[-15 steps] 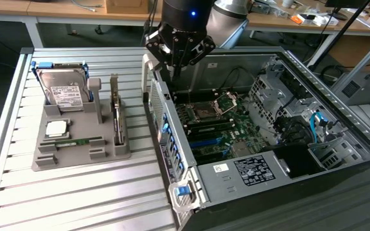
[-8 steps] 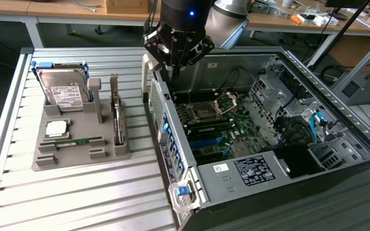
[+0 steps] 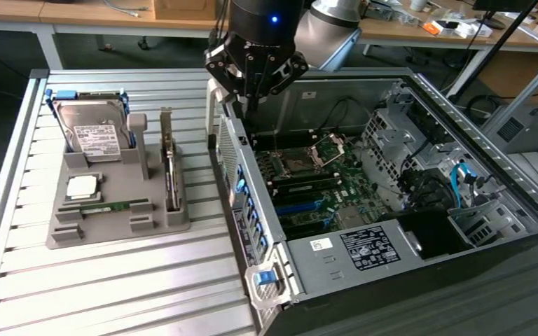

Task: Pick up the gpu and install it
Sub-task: 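Reach for the gpu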

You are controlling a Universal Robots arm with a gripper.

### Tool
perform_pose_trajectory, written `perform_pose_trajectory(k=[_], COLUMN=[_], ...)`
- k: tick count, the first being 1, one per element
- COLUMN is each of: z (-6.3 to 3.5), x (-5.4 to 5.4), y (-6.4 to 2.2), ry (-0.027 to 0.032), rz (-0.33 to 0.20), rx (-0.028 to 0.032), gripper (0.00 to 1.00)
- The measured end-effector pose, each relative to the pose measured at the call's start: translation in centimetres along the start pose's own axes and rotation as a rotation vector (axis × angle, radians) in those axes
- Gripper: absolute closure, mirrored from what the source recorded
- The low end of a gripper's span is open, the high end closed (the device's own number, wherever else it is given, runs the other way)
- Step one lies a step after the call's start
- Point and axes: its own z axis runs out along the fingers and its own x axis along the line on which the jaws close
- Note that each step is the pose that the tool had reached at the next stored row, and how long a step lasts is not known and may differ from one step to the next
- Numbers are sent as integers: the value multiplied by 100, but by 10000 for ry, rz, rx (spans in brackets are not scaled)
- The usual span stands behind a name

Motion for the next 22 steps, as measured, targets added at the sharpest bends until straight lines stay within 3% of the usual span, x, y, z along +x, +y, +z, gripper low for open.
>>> perform_pose_trajectory(k=[22], z=[-2], x=[65], y=[-5], ry=[0], rz=[0], rx=[0], gripper=[89])
